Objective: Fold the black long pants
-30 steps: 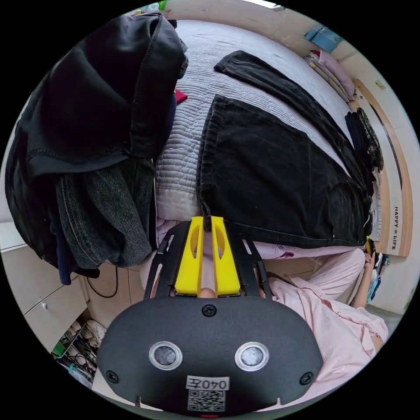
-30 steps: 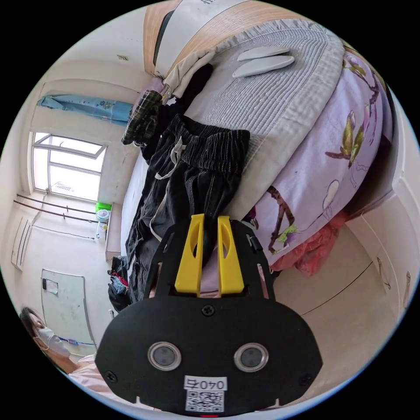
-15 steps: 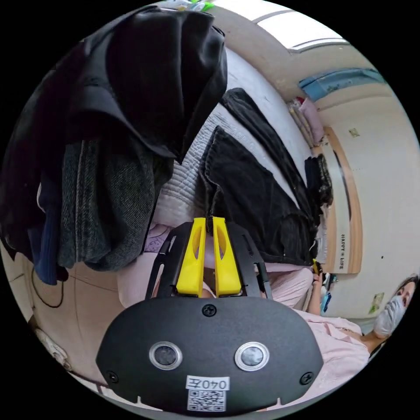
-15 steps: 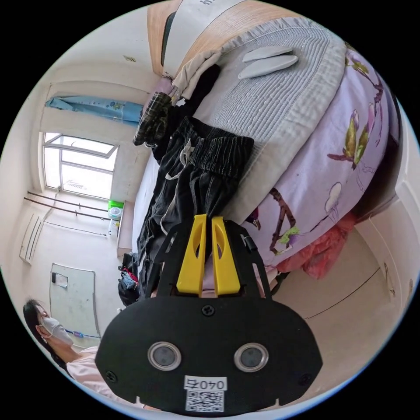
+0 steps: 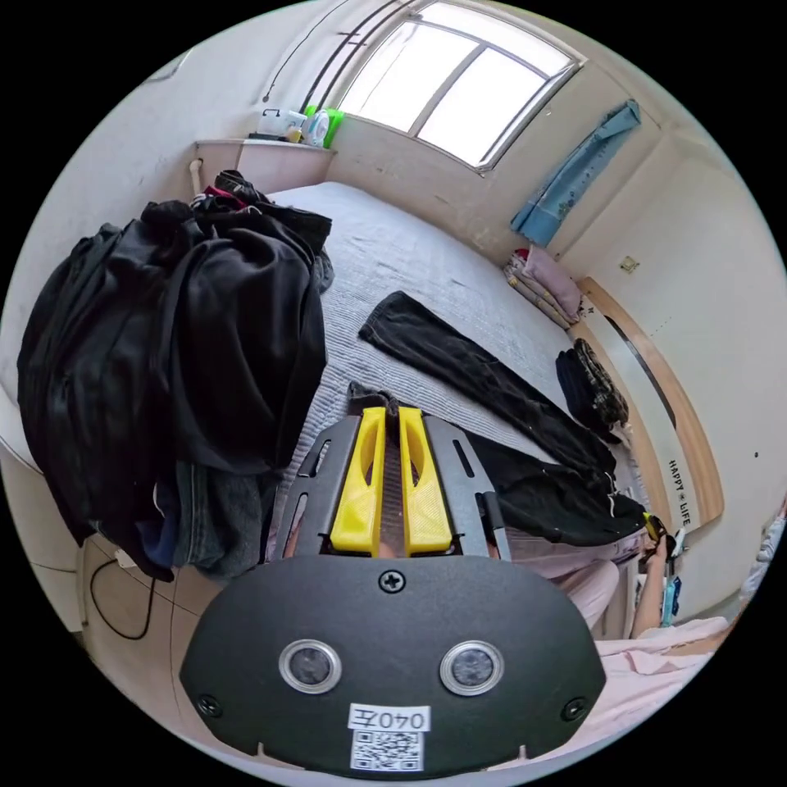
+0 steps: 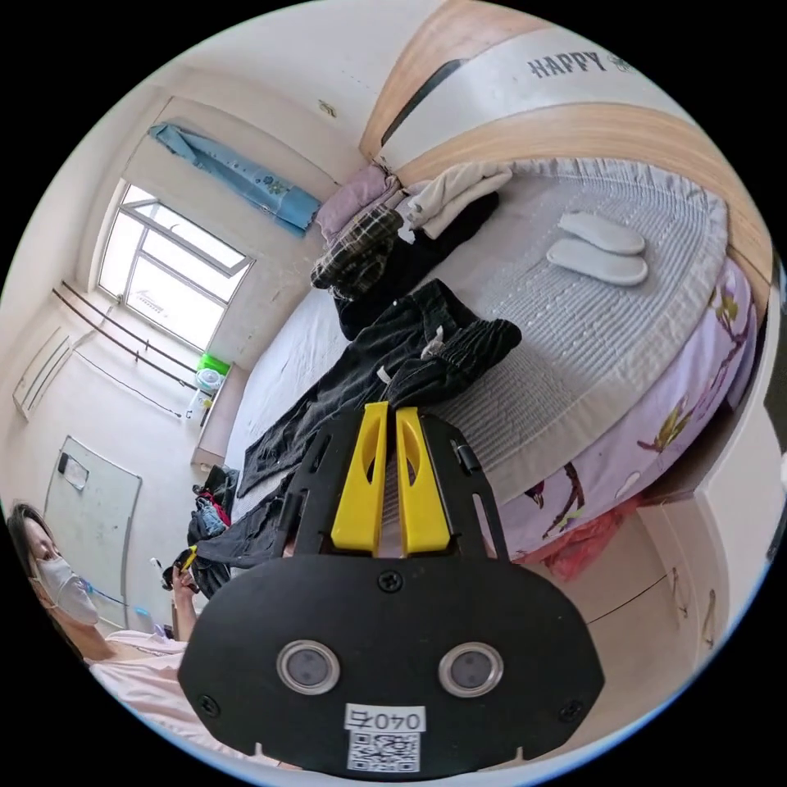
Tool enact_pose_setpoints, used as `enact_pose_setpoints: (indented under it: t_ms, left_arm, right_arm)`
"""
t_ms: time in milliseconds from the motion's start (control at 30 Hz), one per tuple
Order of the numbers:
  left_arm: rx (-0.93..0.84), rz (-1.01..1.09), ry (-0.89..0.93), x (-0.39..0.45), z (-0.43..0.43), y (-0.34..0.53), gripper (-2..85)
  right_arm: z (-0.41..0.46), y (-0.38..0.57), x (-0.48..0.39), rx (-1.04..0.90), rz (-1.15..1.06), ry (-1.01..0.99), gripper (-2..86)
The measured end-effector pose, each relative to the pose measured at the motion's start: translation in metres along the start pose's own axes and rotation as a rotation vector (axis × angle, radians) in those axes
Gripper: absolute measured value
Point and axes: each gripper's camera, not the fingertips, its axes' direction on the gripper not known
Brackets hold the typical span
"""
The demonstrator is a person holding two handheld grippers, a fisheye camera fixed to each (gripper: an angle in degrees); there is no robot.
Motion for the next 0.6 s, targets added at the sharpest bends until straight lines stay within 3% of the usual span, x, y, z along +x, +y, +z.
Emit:
enact_pose_setpoints:
  t_ms: [367,600]
  left_arm:
    - [0.054,0.058,-0.131,0.089,0.064,-0.135,-1.5]
    - [0.055,0.056,-0.19,0.144,0.143,-0.243,-1.5]
  right_arm:
    - [0.028,-0.065,-0.084,-0.004,-0.075,0.037,-1.0]
    - [0.103,-0.141,-0.135,-0.029,-0.079,0.075,-1.0]
